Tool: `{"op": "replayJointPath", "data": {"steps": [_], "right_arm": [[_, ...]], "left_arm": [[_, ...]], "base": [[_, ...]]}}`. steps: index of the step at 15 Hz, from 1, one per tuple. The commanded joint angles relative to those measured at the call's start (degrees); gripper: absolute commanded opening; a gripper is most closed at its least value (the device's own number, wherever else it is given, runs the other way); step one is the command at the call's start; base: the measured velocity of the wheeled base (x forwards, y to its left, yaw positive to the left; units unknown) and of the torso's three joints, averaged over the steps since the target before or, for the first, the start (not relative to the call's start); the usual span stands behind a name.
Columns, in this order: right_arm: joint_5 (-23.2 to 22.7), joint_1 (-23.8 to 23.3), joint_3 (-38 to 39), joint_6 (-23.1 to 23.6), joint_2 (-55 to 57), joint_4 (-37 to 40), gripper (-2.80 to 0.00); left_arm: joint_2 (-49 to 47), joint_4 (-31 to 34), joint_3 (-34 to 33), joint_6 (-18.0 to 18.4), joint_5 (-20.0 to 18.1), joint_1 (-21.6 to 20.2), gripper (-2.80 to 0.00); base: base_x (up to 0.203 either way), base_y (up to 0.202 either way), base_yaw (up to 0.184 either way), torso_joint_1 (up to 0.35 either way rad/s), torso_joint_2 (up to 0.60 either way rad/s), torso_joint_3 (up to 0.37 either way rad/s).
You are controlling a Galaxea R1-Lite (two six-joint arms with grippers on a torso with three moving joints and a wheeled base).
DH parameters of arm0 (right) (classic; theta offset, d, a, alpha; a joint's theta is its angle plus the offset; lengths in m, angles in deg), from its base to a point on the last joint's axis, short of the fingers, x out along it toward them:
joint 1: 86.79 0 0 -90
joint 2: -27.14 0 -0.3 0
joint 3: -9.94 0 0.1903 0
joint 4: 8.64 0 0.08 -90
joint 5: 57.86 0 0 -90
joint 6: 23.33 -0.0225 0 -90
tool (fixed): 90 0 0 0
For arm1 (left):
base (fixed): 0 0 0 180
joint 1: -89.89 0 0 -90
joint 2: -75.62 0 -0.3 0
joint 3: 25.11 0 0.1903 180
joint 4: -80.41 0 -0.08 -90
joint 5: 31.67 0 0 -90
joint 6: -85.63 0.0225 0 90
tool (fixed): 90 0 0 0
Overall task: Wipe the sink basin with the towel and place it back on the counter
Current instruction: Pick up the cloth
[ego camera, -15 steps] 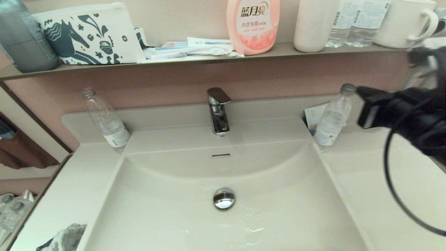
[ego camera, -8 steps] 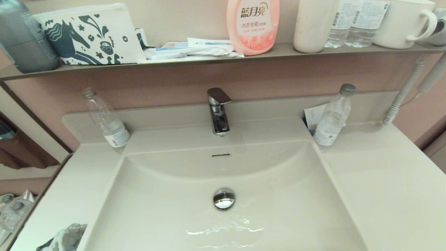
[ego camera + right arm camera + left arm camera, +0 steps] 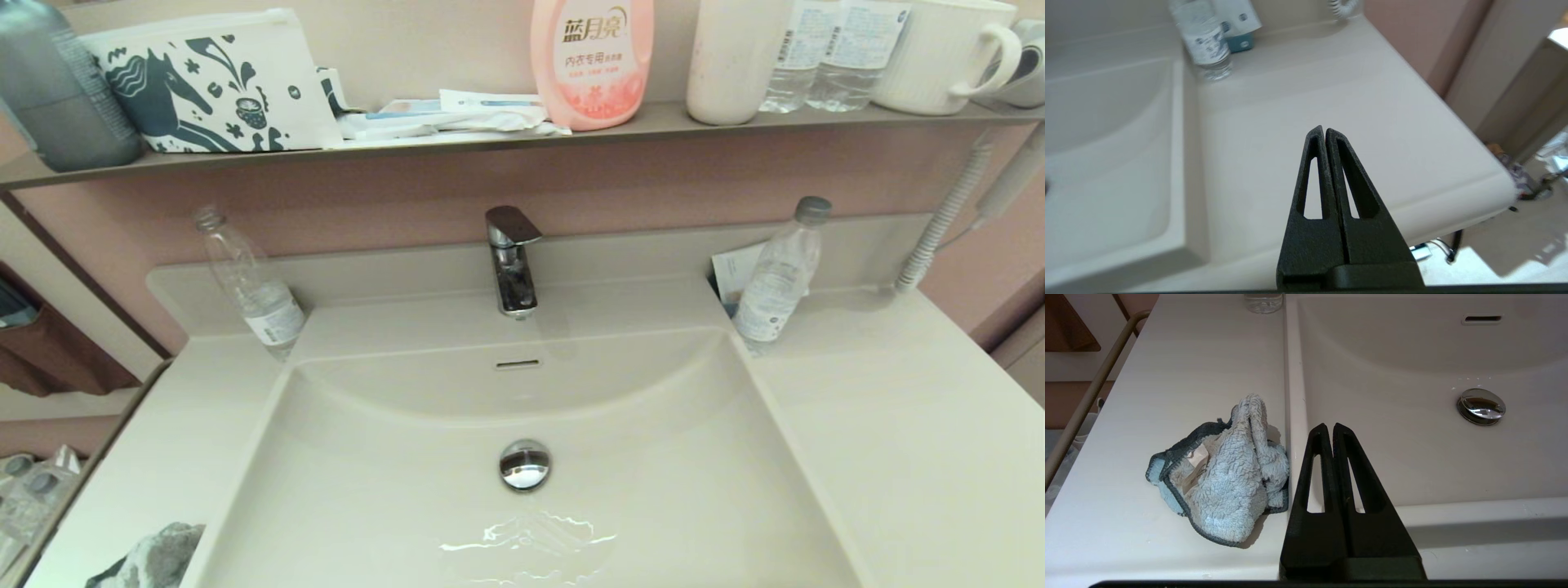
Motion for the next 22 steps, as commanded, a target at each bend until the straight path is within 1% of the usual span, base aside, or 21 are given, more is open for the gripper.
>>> {"op": "replayJointPath", "data": {"steps": [1,2,4,9,11,14,15,16,17,22], "right_arm": [[-1.6,-0.3,3.0,0.0,-5.7,0.3,-2.80],[-3.3,-0.3,4.8,0.8,-7.2,0.4,-2.80],[-5.8,-0.3,7.8,4.0,-8.1,-0.1,-2.80],[-8.5,-0.3,10.9,6.1,-8.1,-0.2,-2.80],[-9.9,-0.3,12.5,8.8,-8.1,-1.1,-2.80],[-9.8,-0.3,12.5,8.5,-8.1,-1.3,-2.80],[-9.8,-0.3,12.5,7.6,-8.1,-1.3,-2.80],[-9.7,-0.3,12.5,5.0,-8.1,-1.4,-2.80],[-9.5,-0.3,12.5,3.9,-8.1,-1.5,-2.80],[-9.5,-0.3,12.5,3.9,-8.1,-1.5,-2.80]], "left_arm": [[0.0,0.0,0.0,0.0,0.0,0.0,-2.80],[0.0,0.0,0.1,0.0,0.0,0.0,-2.80],[0.0,0.0,0.0,0.0,0.0,0.0,-2.80],[0.0,0.0,0.0,-0.1,0.0,0.0,-2.80],[0.0,0.0,0.0,0.0,0.0,0.0,-2.80],[0.0,0.0,0.0,-0.1,0.0,0.0,-2.80],[0.0,0.0,0.0,0.0,0.0,0.0,-2.80],[0.0,0.0,0.0,0.0,0.0,0.0,-2.80],[0.0,0.0,0.0,0.0,0.0,0.0,-2.80],[0.0,0.0,0.0,0.0,0.0,0.0,-2.80]], "base": [[0.000,0.000,0.000,0.000,0.00,0.000],[0.000,0.000,0.000,0.000,0.00,0.000],[0.000,0.000,0.000,0.000,0.00,0.000],[0.000,0.000,0.000,0.000,0.00,0.000],[0.000,0.000,0.000,0.000,0.00,0.000],[0.000,0.000,0.000,0.000,0.00,0.000],[0.000,0.000,0.000,0.000,0.00,0.000],[0.000,0.000,0.000,0.000,0.00,0.000],[0.000,0.000,0.000,0.000,0.00,0.000],[0.000,0.000,0.000,0.000,0.00,0.000]]}}
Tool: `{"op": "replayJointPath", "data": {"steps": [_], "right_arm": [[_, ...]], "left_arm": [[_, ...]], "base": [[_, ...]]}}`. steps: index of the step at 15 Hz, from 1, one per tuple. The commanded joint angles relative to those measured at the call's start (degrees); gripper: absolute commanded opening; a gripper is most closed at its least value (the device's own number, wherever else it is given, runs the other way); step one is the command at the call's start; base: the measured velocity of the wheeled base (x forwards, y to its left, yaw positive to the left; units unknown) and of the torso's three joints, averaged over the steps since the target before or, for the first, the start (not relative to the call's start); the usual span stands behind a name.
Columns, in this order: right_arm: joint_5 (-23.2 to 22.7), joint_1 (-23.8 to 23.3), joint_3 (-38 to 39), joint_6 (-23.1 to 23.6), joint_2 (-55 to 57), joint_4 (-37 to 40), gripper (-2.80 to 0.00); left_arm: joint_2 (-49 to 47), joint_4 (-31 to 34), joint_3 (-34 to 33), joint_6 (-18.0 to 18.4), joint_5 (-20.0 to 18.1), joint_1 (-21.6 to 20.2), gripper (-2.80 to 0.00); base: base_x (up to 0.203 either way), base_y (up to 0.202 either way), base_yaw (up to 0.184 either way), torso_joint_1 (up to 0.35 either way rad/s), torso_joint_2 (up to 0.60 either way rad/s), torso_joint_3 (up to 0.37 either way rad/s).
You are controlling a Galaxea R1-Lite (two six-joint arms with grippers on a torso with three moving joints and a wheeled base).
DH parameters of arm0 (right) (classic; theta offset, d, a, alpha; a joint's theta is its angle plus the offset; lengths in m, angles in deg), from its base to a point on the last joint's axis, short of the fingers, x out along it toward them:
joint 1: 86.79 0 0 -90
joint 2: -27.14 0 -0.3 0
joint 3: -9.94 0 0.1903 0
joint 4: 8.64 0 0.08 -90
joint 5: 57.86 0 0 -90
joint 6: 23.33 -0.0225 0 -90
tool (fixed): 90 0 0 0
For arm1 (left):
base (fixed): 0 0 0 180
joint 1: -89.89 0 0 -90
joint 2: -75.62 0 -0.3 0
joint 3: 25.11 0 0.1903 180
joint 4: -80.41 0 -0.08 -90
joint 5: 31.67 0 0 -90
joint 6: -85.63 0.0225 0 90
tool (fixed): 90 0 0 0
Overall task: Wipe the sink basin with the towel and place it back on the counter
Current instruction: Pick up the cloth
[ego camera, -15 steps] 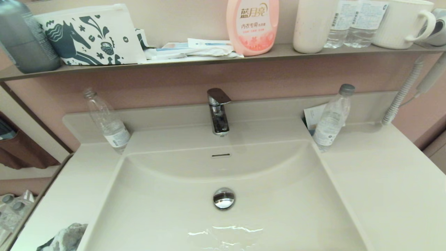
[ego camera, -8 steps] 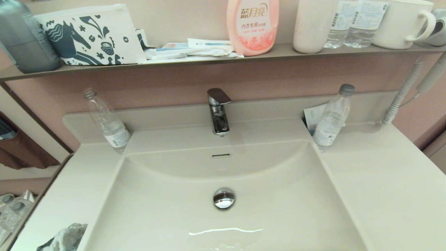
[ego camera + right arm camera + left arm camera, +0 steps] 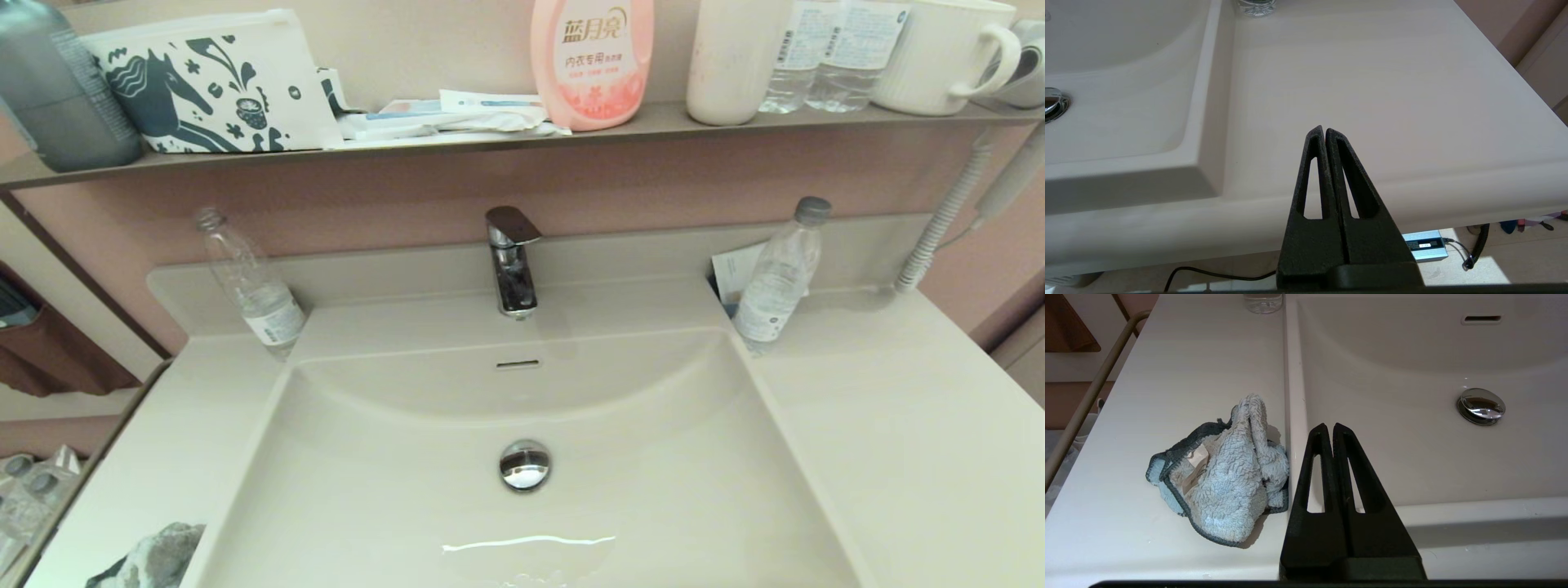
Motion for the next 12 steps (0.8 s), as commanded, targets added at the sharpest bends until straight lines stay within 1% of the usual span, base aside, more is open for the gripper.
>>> {"op": "replayJointPath", "data": {"steps": [1,8,10,12], "right_arm": [[0.0,0.0,0.0,0.0,0.1,0.0,-2.80],[0.0,0.0,0.0,0.0,0.1,0.0,-2.80],[0.0,0.0,0.0,0.0,0.1,0.0,-2.80],[0.0,0.0,0.0,0.0,0.1,0.0,-2.80]], "left_arm": [[0.0,0.0,0.0,-0.1,0.0,0.0,-2.80],[0.0,-0.2,0.0,0.0,0.1,0.0,-2.80],[0.0,-0.1,0.3,1.2,0.3,0.0,-2.80],[-1.6,0.1,5.7,1.8,0.2,0.0,-2.80]], "base": [[0.000,0.000,0.000,0.000,0.00,0.000],[0.000,0.000,0.000,0.000,0.00,0.000],[0.000,0.000,0.000,0.000,0.00,0.000],[0.000,0.000,0.000,0.000,0.00,0.000]]}}
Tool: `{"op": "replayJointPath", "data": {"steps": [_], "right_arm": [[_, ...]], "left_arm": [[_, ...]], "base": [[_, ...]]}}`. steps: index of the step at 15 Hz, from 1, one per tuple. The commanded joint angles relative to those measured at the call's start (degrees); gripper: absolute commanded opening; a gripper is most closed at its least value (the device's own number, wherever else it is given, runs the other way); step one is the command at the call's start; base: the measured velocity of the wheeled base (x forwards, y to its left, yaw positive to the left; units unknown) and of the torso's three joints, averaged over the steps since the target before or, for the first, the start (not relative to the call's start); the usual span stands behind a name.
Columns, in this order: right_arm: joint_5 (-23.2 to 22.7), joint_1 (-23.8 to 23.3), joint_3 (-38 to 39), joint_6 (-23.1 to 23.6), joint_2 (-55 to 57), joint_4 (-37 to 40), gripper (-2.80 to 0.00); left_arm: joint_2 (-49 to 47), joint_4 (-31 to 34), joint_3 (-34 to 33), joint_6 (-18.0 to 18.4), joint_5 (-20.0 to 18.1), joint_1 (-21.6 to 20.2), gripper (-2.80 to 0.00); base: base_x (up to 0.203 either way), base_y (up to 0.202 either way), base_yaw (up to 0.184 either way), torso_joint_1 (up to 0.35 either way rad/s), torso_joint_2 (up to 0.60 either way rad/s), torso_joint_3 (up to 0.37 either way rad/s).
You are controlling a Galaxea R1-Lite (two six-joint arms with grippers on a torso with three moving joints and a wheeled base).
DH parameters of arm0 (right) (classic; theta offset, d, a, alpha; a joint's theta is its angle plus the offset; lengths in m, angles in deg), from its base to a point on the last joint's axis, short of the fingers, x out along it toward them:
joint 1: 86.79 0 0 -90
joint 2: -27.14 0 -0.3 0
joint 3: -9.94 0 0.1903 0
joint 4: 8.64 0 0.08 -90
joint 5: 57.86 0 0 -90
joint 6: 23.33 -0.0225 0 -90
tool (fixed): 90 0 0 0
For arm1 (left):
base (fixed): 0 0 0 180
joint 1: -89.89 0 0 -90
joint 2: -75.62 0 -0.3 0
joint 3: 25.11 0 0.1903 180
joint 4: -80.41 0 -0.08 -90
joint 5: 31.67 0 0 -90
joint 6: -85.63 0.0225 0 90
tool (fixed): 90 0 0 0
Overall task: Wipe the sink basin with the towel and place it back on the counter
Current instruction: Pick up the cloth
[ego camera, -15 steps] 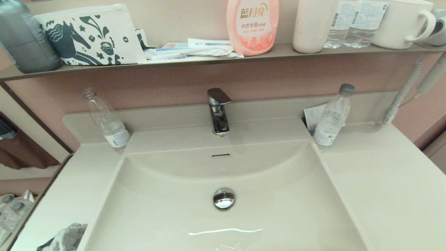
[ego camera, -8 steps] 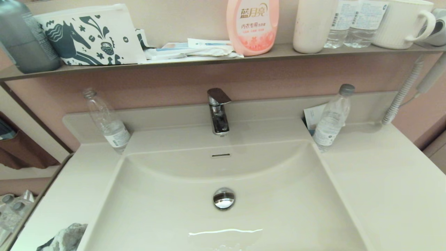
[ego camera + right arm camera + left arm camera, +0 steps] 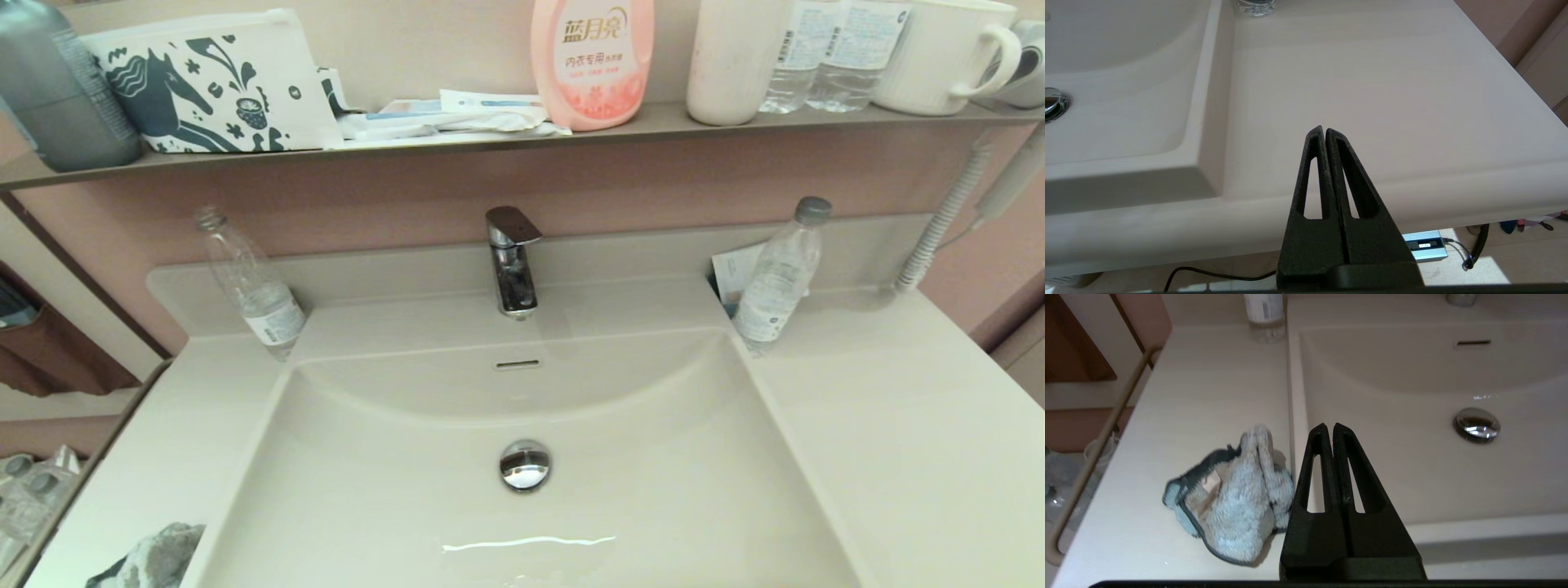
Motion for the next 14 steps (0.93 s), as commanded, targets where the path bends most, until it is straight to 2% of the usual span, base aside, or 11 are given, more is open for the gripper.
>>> {"op": "replayJointPath", "data": {"steps": [1,3,4,7,9,11,13,14], "right_arm": [[0.0,0.0,0.0,0.0,0.1,0.0,-2.80],[0.0,0.0,0.0,0.0,0.1,0.0,-2.80],[0.0,0.0,0.0,0.0,0.1,0.0,-2.80],[0.0,0.0,0.0,0.0,0.1,0.0,-2.80],[0.0,0.0,0.0,0.0,0.1,0.0,-2.80],[0.0,0.0,0.0,0.0,0.1,0.0,-2.80],[0.0,0.0,0.0,0.0,0.1,0.0,-2.80],[0.0,0.0,0.0,0.0,0.1,0.0,-2.80]], "left_arm": [[-4.4,0.3,6.7,0.1,0.1,0.0,-2.80],[-14.6,1.3,14.3,0.2,1.7,0.0,-2.80],[-19.6,2.5,17.1,0.2,3.8,0.0,-2.80],[-32.3,7.9,20.9,0.0,10.5,-0.2,-2.80],[-39.8,13.2,23.1,-0.6,13.4,-1.6,-2.80],[-48.8,20.0,27.2,-1.0,13.0,-7.4,-2.80],[-56.5,28.1,33.7,-0.9,8.3,-15.7,-2.80],[-60.0,31.1,36.2,-0.9,5.5,-18.0,-2.80]], "base": [[0.000,0.000,0.000,0.000,0.00,0.000],[0.000,0.000,0.000,0.000,0.00,0.000],[0.000,0.000,0.000,0.000,0.00,0.000],[0.000,0.000,0.000,0.000,0.00,0.000],[0.000,0.000,0.000,0.000,0.00,0.000],[0.000,0.000,0.000,0.000,0.00,0.000],[0.000,0.000,0.000,0.000,0.00,0.000],[0.000,0.000,0.000,0.000,0.00,0.000]]}}
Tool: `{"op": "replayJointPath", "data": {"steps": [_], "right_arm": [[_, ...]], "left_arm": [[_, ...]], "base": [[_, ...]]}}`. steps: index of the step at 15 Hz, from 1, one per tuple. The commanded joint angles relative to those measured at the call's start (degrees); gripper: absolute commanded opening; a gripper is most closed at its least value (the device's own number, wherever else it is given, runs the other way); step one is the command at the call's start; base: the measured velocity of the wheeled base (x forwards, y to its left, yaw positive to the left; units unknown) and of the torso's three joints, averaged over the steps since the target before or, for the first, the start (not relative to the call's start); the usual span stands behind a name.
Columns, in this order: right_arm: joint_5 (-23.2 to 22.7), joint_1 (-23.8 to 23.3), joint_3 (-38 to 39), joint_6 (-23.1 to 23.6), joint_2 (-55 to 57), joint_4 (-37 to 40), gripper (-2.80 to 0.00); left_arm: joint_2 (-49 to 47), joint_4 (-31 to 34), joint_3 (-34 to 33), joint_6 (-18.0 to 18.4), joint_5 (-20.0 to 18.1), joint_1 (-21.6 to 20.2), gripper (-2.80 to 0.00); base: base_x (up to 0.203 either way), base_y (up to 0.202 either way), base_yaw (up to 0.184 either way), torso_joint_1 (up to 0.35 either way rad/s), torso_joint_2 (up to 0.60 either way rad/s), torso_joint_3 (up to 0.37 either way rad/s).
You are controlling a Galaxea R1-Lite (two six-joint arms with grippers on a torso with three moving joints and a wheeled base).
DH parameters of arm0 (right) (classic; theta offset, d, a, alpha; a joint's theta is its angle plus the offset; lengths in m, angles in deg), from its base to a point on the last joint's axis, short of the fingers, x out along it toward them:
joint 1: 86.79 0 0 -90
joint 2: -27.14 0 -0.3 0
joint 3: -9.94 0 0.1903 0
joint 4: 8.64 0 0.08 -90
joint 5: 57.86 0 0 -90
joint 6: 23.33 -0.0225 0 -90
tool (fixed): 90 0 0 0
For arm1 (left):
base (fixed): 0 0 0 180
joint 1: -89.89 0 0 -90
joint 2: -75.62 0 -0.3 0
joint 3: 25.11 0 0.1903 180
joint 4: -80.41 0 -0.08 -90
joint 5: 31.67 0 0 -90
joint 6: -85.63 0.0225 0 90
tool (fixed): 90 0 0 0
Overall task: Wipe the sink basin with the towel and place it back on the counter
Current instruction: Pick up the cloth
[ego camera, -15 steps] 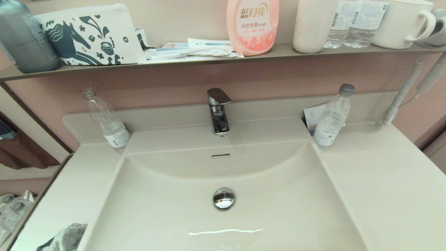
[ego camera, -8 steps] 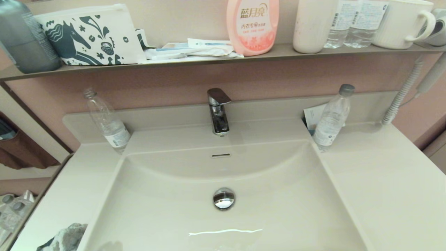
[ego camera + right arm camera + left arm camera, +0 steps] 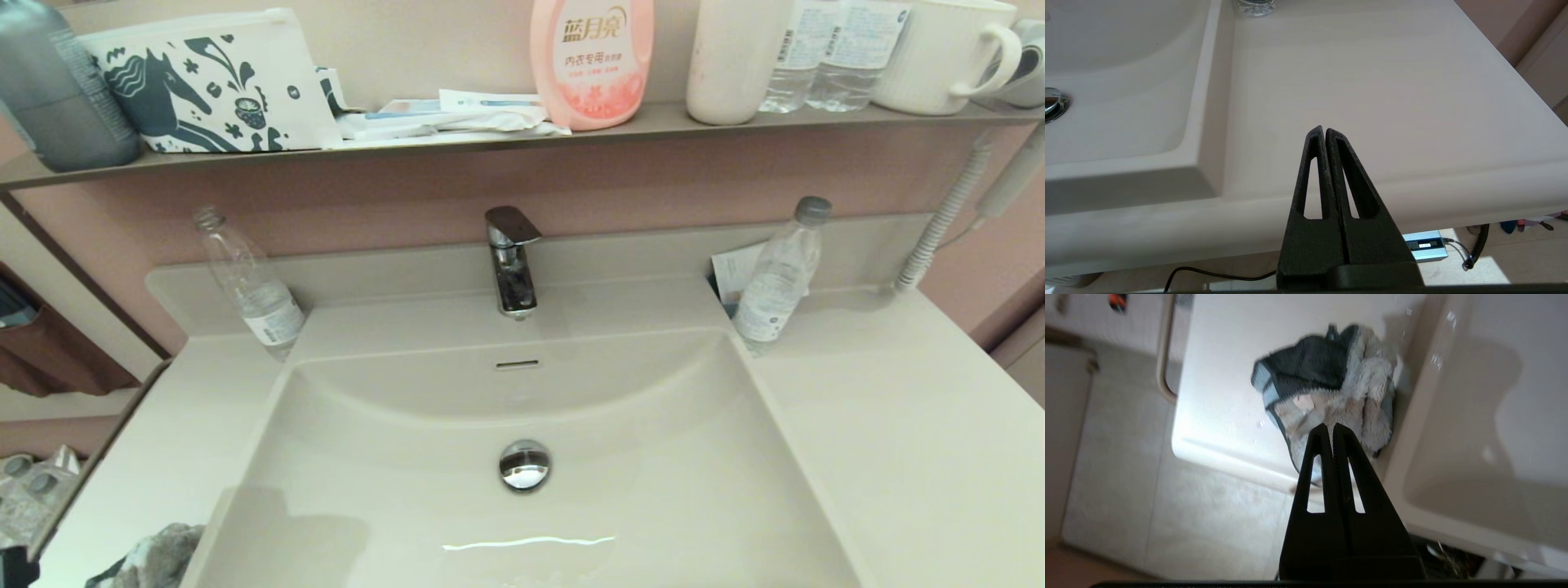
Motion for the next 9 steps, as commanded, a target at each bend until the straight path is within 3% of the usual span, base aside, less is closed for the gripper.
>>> {"op": "replayJointPath", "data": {"steps": [1,5,9], "right_arm": [[0.0,0.0,0.0,0.0,0.1,0.0,-2.80],[0.0,0.0,0.0,0.0,0.1,0.0,-2.80],[0.0,0.0,0.0,0.0,0.1,0.0,-2.80]], "left_arm": [[-12.3,5.1,4.6,0.1,-3.7,-5.2,-2.80],[-21.7,6.7,8.9,0.1,-10.3,-8.7,-2.80],[-29.2,6.7,12.1,-0.5,-13.6,-10.8,-2.80]], "base": [[0.000,0.000,0.000,0.000,0.00,0.000],[0.000,0.000,0.000,0.000,0.00,0.000],[0.000,0.000,0.000,0.000,0.00,0.000]]}}
